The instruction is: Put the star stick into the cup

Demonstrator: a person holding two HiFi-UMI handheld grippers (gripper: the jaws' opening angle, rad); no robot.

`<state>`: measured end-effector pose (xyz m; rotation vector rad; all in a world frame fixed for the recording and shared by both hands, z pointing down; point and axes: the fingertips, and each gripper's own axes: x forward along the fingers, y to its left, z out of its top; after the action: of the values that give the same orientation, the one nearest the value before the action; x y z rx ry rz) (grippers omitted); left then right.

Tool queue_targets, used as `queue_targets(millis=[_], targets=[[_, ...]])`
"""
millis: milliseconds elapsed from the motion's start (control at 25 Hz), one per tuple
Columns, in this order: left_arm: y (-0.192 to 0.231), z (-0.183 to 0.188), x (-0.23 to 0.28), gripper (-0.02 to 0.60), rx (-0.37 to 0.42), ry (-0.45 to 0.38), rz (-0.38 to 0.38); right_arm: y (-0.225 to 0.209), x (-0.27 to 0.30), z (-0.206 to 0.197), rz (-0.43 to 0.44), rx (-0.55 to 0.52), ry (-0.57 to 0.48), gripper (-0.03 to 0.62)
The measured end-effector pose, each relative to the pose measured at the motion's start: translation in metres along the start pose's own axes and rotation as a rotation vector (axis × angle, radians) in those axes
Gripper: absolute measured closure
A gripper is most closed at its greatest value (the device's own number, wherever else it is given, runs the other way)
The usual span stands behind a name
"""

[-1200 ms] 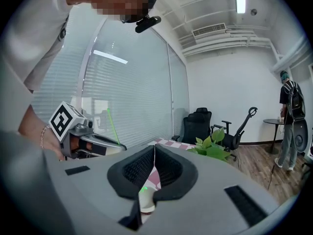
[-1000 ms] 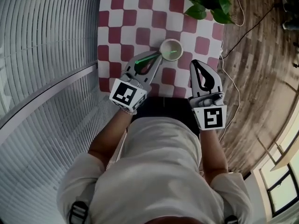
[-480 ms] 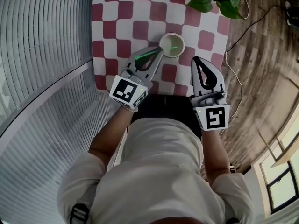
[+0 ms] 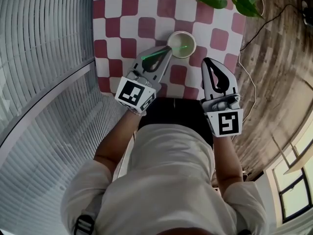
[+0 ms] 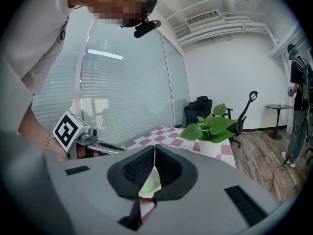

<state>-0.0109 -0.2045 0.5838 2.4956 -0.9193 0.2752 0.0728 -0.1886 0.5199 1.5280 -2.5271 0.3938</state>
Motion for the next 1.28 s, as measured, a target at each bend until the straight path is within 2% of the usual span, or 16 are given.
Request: queue_targets(millis=[760,1280], targets=[[0.005,-0.004,0.004,0.538,0.061,0.009,0.021,-0.001,0.001,-0.004,-0.003,0.013,-0.01,0.562],[0.017,-0.01,0.005,0.538,0.074,0.032,0.06,-0.001,-0.003,-0.011,0.02,-0.025,0.012,0.561]])
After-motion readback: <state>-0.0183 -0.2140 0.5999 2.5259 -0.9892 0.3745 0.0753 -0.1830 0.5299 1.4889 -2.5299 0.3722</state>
